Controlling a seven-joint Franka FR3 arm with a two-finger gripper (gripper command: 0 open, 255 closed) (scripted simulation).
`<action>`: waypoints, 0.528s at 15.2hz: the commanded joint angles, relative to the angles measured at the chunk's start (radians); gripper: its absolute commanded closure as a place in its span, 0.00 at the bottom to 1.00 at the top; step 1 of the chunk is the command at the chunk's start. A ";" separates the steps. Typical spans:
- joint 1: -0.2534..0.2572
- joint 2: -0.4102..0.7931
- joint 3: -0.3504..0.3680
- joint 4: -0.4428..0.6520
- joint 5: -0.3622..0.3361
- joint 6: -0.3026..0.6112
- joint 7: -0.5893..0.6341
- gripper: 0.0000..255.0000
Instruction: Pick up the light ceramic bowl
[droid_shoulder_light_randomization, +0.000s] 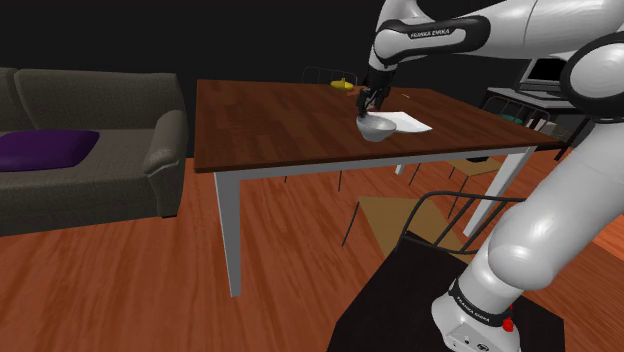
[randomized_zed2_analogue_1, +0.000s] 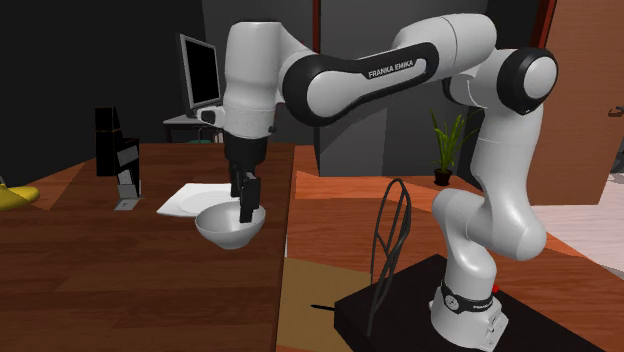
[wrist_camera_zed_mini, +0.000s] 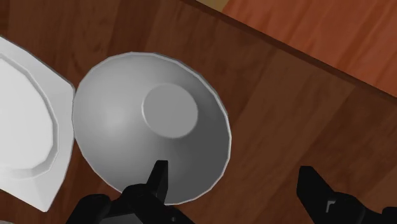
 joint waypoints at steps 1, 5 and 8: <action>-0.004 0.029 -0.006 0.012 0.004 0.020 -0.007 0.00; -0.005 0.032 -0.008 -0.038 0.001 0.073 0.000 0.00; -0.006 0.036 -0.009 -0.069 -0.001 0.107 0.005 0.00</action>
